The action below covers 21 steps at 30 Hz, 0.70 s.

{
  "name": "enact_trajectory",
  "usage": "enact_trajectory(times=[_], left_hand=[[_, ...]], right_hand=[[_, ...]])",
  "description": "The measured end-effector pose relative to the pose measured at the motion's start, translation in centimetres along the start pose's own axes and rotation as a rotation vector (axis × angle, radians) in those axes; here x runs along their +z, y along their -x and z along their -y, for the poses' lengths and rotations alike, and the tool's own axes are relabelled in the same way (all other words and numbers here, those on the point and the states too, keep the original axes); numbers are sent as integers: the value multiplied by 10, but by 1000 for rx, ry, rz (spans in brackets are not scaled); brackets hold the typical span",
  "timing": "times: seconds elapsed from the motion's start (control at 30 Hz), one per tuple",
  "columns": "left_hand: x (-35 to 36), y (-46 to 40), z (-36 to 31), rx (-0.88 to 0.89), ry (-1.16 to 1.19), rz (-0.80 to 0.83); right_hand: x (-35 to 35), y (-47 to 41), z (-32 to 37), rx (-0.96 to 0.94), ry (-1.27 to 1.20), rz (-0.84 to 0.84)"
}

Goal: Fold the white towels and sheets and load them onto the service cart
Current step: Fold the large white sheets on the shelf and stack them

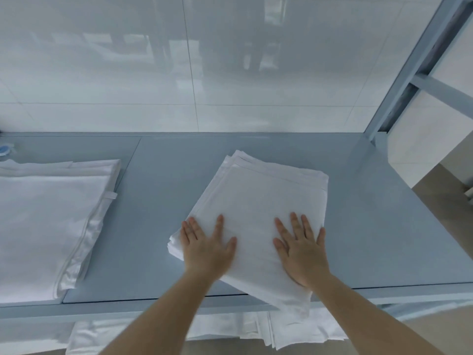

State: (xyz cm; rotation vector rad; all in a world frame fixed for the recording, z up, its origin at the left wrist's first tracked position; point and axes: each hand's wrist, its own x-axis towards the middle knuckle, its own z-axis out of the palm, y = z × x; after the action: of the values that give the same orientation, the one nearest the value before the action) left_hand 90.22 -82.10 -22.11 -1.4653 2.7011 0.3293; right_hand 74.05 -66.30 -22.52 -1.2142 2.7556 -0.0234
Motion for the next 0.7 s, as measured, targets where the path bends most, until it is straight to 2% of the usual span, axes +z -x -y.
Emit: enact_trajectory(times=[0.13,0.3,0.43,0.5,0.57,0.63,0.7], left_hand=[[4,-5,24,69,-3,2],[11,9,10,4,20,-79],[5,7,11,9,32,7],[1,7,11,46,5,46],[-3,11,7,216,-59,62],[-2,22,-6,508,-88,67],[-1,36,-25,752,-87,45]], right_hand=[[-9,-40,-20,-140,32,24],[-22,-59,-18,-196,88,85],[-18,-2,-32,-273,-137,183],[-15,37,-48,-309,-277,147],[-15,61,-57,-275,-357,-3],[-16,71,-56,-245,-359,-157],[-17,75,-50,-248,-379,-235]])
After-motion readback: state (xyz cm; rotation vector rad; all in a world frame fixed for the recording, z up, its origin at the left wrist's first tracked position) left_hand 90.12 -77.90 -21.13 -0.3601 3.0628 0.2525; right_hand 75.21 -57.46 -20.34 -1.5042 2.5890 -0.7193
